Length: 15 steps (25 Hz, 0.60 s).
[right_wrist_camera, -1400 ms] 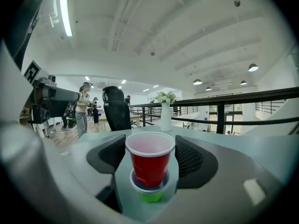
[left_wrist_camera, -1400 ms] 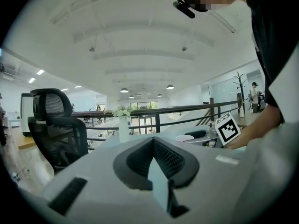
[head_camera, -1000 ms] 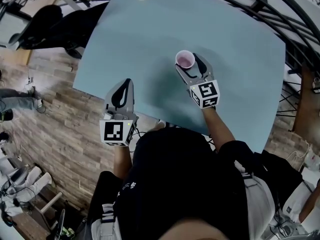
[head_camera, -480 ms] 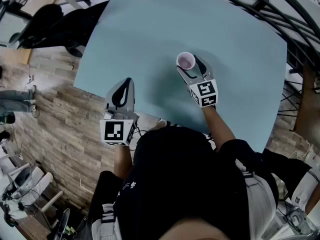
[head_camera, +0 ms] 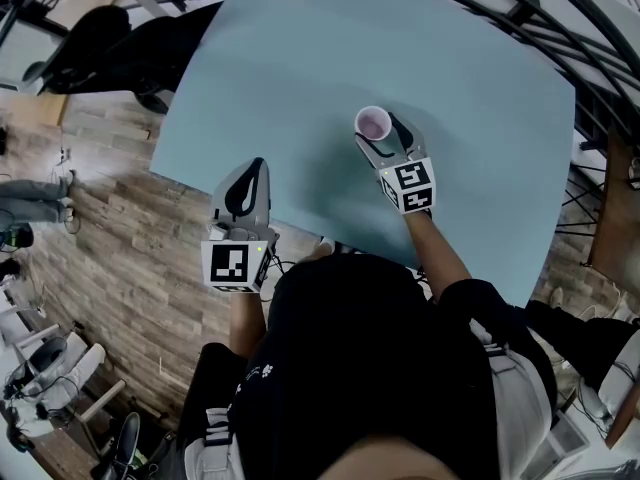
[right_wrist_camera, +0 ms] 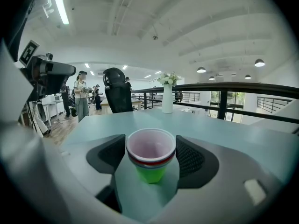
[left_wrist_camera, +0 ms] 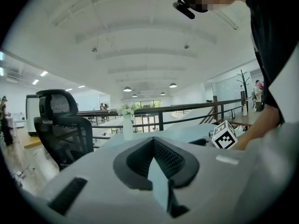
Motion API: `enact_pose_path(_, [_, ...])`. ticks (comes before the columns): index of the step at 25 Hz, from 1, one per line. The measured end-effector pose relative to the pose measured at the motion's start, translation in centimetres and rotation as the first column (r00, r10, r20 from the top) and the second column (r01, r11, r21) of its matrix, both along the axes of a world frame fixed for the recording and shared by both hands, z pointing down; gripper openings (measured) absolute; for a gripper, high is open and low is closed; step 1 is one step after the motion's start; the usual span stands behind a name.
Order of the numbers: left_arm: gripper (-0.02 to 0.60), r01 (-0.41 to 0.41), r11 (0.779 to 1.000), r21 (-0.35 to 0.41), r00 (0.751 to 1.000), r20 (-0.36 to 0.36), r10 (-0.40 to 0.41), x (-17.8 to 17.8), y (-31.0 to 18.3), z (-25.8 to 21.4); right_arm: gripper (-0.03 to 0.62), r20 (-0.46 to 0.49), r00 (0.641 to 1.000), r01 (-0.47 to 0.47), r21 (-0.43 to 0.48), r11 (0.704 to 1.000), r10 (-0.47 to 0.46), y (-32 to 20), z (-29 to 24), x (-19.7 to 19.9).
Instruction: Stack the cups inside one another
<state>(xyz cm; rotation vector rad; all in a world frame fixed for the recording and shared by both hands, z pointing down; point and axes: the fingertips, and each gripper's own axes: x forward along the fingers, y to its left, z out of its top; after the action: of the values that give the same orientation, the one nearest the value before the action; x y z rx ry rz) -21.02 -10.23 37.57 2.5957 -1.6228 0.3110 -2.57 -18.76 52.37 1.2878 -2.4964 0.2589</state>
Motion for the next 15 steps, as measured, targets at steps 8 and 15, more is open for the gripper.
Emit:
enact_pose_path(8, [-0.008,-0.016,1.000,0.010,1.000,-0.007,0.016,0.7,0.5,-0.3,0.333,0.045,0.999,-0.020,0.052,0.998,0.017,0.6,-2.5,0.4])
enact_pose_path(15, [-0.008,-0.094,0.995,0.029,0.995,-0.027,0.095,3.6,-0.2,-0.9,0.204,0.124,0.990,-0.079,0.147,0.986,0.061,2.1,-6.8,2.7])
